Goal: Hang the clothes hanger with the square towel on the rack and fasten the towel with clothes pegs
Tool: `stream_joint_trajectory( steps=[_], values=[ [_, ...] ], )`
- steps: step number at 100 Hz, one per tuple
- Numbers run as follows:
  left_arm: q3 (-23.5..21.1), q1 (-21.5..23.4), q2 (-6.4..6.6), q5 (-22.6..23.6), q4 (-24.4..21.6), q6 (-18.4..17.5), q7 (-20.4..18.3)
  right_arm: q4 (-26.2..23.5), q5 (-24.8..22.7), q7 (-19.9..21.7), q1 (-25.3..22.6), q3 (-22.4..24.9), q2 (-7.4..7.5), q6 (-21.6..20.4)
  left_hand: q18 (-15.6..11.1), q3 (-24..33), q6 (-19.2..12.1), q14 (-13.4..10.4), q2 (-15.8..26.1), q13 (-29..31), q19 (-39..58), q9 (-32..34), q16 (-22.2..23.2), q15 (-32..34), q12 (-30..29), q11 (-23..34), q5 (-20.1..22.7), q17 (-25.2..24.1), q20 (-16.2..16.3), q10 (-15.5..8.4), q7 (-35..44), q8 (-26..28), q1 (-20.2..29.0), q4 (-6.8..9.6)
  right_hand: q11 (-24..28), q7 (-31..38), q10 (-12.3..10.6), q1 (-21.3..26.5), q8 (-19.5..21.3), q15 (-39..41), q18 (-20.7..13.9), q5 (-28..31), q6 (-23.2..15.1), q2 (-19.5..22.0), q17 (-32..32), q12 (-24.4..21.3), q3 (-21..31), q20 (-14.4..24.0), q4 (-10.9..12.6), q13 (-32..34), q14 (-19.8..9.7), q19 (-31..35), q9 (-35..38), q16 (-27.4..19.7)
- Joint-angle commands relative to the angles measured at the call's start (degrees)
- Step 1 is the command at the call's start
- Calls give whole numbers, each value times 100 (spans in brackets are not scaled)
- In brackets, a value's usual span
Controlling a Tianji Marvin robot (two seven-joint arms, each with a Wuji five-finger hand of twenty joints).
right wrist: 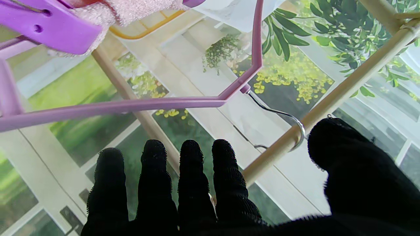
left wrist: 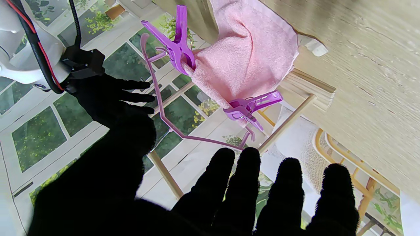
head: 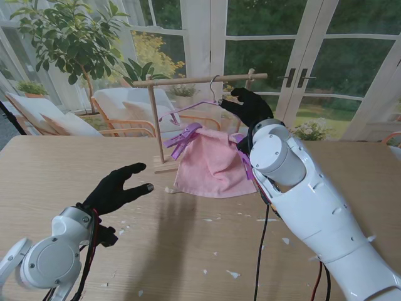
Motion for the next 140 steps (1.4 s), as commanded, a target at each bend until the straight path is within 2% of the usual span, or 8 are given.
stream_joint_trajectory(
  steps=[1, 36, 64, 84, 106, 115, 127, 140],
  values=[
    [65, -7, -25, -45, -28, 21, -51, -225, -5, 72, -259, 27, 38, 10, -65, 1, 42, -113, 120, -171, -191, -141, 37, -100, -18, -34, 101, 0, 74, -24, -98, -6, 69, 153, 138, 116, -154, 105, -96, 58, -134, -84, -25, 144, 16, -2, -203, 2540, -73, -185, -167, -293, -108, -23],
    [327, -26, -60, -311, -101, 72, 74, -1640, -1256, 155, -1834, 462, 348, -741, -129, -121, 24, -153, 196, -305, -298, -236, -34, -165, -73, -130, 44, -108, -27, -30, -165, -33, 111, 174, 352, 192, -177, 409, -72, 489, -49, -141, -181, 300, 131, 68, -246, 2735, -2, -223, -115, -202, -322, 189],
    [521, 47, -167, -687, -208, 190, 469, -2144, -1720, -670, -3063, 444, 347, -2023, -264, -198, -93, -283, 252, -585, -482, -463, -175, -257, -187, -247, -138, -354, -234, -104, -259, -89, 118, 191, -249, -29, -863, 1268, -285, -217, -295, 11, -1273, 446, -164, -178, -264, 2151, 549, -643, -369, -879, -322, -484],
    [693, 200, -282, -963, -252, 166, 931, -2019, -1886, -1361, -3607, 164, 290, -2606, -364, -178, -158, -364, 268, -896, -602, -753, -246, -312, -241, -275, -311, -664, -348, -194, -298, -141, 106, 198, -334, -237, -971, 836, -369, -307, -369, -147, -1440, 324, -359, -206, -205, 2057, 322, -905, -465, -1173, -538, -620],
    [816, 475, -341, -1225, -297, 63, 1172, -1771, -1618, -1422, -3841, 6, 268, -2884, -626, -127, -301, -621, 375, -1207, -784, -1074, -327, -325, -315, -259, -556, -720, -760, -419, -227, -217, 63, 188, -319, -294, -922, 666, -336, -324, -298, -82, -1476, 240, -423, -209, -152, 2104, 175, -922, -424, -1236, -465, -646],
    [891, 546, -391, -1418, -289, 47, 1344, -2003, -1410, -676, -3972, 182, 396, -2881, -681, -105, -313, -666, 359, -1194, -906, -1088, -484, -383, -362, -321, -557, -667, -1127, -470, -181, -265, 131, 175, -960, -682, -1094, 481, -158, -927, -615, -753, -1561, 737, -785, -511, -301, 2280, 183, -1180, -599, -1329, -862, -831],
    [985, 635, -430, -1451, -265, 58, 1520, -1961, -1139, -591, -4019, 179, 395, -3065, -777, -228, -433, -744, 458, -1180, -947, -1159, -715, -444, -437, -519, -773, -643, -1398, -561, -171, -291, 118, 178, -672, -1067, -1159, 503, -14, -1005, -619, -619, -1635, 709, -758, -353, -372, 2321, 166, -1182, -672, -1436, -870, -722],
    [1203, 639, -547, -1783, -207, 64, 1919, -1929, -737, -387, -4110, 201, 413, -3426, -939, -395, -561, -884, 583, -1158, -1091, -1250, -1116, -530, -424, -784, -1099, -573, -1861, -663, -83, -342, 189, 163, -1227, -1585, -1392, 661, 273, -1453, -922, -822, -1758, 1010, -992, -586, -437, 2246, 429, -1225, -938, -1679, -852, -904]
  ],
)
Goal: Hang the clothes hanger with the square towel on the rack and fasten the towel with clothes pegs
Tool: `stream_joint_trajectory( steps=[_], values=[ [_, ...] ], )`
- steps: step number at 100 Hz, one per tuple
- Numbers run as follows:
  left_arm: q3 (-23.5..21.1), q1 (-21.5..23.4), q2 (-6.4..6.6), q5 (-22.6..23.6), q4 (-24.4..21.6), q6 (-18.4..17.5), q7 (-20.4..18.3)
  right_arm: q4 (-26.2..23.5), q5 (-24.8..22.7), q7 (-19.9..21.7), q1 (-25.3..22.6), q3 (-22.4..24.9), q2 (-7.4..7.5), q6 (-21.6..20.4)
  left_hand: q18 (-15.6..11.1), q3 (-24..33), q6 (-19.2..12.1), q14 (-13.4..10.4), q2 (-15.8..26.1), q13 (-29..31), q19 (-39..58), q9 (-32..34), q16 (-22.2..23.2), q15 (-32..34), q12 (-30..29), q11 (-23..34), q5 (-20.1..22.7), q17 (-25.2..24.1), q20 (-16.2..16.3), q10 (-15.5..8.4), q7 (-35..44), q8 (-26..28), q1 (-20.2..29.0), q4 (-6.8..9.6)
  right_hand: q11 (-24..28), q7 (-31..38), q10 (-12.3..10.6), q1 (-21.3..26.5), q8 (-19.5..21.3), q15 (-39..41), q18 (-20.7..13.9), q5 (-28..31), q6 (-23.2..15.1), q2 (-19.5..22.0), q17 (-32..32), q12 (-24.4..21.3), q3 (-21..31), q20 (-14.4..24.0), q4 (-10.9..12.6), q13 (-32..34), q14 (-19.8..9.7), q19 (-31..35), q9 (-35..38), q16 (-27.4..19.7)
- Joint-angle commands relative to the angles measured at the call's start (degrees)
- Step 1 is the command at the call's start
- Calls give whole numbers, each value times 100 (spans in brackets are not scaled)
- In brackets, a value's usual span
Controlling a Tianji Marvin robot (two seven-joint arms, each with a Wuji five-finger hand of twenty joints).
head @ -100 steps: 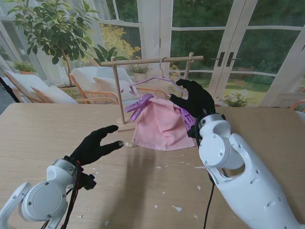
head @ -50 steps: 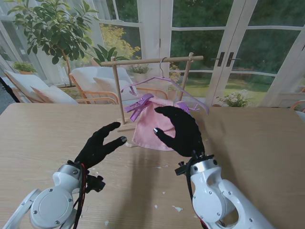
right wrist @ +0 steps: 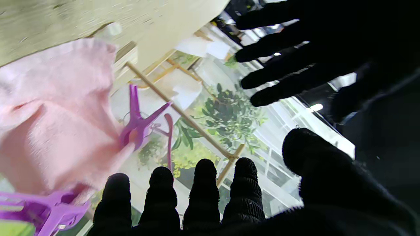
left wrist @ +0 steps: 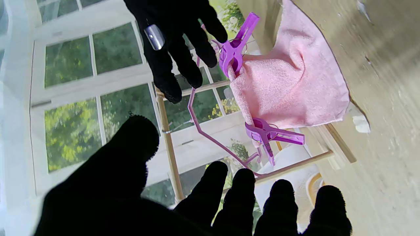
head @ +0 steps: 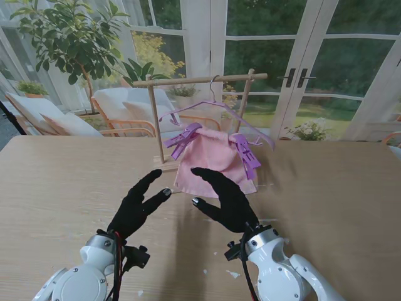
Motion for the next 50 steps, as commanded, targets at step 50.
stream_joint_trajectory(
  steps=[50],
  values=[
    [-25, 505, -142, -533, -44, -60, -13, 280, 295, 228, -276, 185, -28, -560, -383, -371, -289, -320, 309, -115, -257, -105, -285, -42, 188, -117, -251, 82, -561, -247, 580, -11, 204, 193, 181, -337, -431, -169, 314, -83, -344, 14, -336, 65, -194, 110, -70, 2186, 135, -218, -412, -314, -90, -20]
  ],
)
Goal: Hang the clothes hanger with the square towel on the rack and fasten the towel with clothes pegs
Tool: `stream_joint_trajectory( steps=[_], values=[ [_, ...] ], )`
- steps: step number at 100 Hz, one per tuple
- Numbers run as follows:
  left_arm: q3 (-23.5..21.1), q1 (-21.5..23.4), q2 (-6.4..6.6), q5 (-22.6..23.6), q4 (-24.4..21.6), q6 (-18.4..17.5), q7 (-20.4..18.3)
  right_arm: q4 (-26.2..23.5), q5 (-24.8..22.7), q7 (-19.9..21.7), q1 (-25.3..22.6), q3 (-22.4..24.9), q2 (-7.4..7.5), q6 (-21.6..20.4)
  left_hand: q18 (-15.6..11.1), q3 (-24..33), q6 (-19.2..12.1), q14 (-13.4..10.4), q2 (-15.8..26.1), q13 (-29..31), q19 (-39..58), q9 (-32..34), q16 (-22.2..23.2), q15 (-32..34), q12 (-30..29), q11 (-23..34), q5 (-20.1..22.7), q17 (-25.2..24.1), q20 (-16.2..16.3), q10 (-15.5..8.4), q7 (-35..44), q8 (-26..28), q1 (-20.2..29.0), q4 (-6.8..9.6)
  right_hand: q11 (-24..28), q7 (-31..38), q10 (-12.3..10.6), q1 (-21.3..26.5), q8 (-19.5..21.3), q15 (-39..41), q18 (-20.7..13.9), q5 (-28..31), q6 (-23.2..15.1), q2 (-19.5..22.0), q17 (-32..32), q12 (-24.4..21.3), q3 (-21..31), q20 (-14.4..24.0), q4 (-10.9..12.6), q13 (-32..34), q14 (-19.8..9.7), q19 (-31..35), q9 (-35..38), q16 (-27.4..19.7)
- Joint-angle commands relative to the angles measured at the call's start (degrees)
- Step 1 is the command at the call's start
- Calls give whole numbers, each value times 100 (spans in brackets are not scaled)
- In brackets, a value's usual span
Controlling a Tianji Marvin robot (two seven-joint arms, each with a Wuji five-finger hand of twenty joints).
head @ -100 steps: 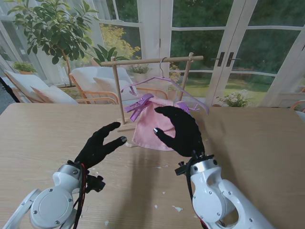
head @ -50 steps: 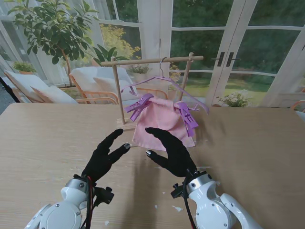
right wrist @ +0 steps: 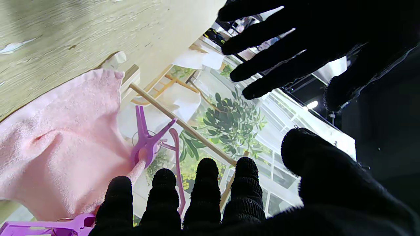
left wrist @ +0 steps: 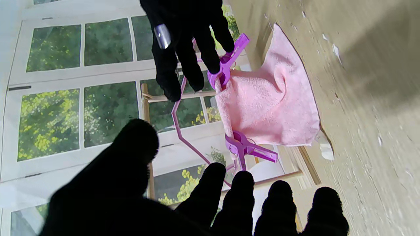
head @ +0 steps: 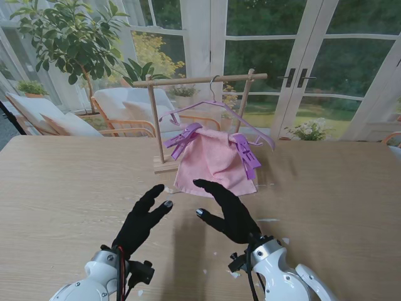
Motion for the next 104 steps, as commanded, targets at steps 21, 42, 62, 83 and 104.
stream_joint_trajectory(
  steps=[21, 42, 62, 83, 104],
  values=[
    [-108, -19, -11, -326, 27, -27, -166, -36, -48, 114, -3, 125, -13, -13, -202, -77, -257, -237, 67, -117, -133, -43, 49, -36, 0, 84, 137, 29, -114, -238, 112, -33, 135, 184, 48, -177, -264, -192, 109, -67, -196, -74, -255, -14, -136, 30, -89, 2190, -90, -166, -245, -166, -98, 35],
    [-84, -37, -15, -428, -23, 52, -183, -47, -17, 142, -4, 158, -6, -111, -237, -36, -353, -296, 33, -108, -168, 17, 22, -59, -45, 152, 389, 35, -182, -313, 173, -39, 192, 178, -218, -207, -253, -190, 135, -91, -155, -103, -226, -106, -143, -100, -56, 2202, -121, -179, -249, -159, -129, 37],
    [-105, 21, -9, -464, -90, 93, -216, -32, -111, 148, 8, 129, 6, -142, -230, -15, -323, -285, 11, -105, -200, 39, -7, -72, -102, 196, 465, 43, -253, -267, 155, -57, 216, 179, -233, -208, -257, -179, 157, -93, -133, -109, -215, -134, -145, -103, -29, 2212, -127, -184, -250, -150, -127, 42],
    [-122, 36, -3, -442, -108, 85, -230, -18, -288, 115, 14, 103, 17, -100, -232, -4, -316, -286, 0, -105, -225, 29, -27, -74, -104, 242, 513, 54, -324, -272, 116, -68, 223, 177, -236, -208, -238, -186, 181, -86, -117, -115, -192, -135, -134, -101, -16, 2223, -133, -177, -247, -138, -125, 49],
    [-114, 43, 9, -415, -76, 94, -273, -18, -290, 174, 18, 75, 28, -17, -235, 5, -398, -300, -11, -106, -236, 28, -42, -77, -94, 262, 580, 58, -375, -273, 121, -49, 233, 177, -221, -200, -228, -201, 211, -94, -125, -115, -178, -115, -134, -91, -13, 2237, -134, -180, -254, -126, -124, 48]
  ],
)
